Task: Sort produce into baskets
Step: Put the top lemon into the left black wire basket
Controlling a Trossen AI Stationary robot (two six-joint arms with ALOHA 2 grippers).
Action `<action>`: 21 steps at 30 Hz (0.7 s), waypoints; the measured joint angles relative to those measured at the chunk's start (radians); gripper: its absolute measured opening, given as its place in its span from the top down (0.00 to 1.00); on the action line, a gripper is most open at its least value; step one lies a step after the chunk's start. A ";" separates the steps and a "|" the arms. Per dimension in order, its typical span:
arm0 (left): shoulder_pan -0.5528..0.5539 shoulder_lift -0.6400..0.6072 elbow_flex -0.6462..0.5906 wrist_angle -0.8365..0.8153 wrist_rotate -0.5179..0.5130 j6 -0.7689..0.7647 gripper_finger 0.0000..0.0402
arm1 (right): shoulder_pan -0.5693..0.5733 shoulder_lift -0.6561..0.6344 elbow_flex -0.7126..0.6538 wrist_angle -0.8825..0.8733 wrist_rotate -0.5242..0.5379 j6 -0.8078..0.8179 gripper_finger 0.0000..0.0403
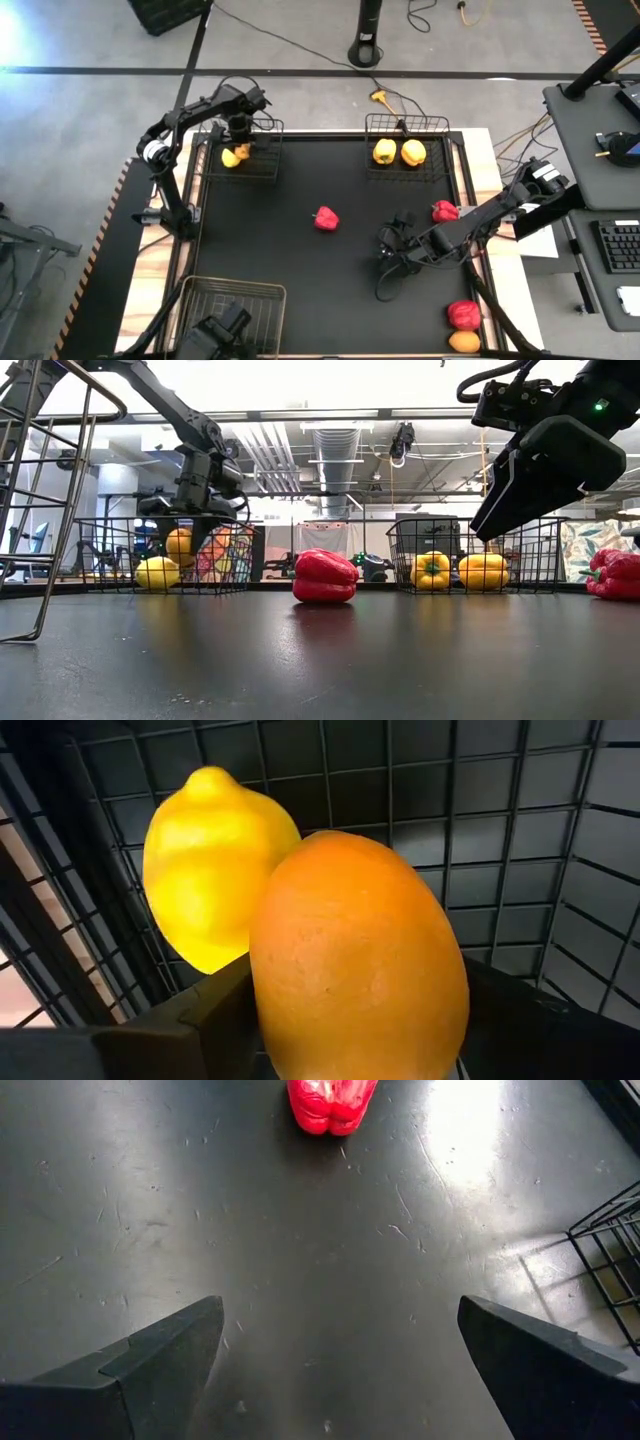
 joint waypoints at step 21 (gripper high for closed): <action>0.000 -0.001 0.000 -0.019 -0.019 0.000 0.26 | 0.000 0.000 0.000 -0.001 -0.007 0.008 0.02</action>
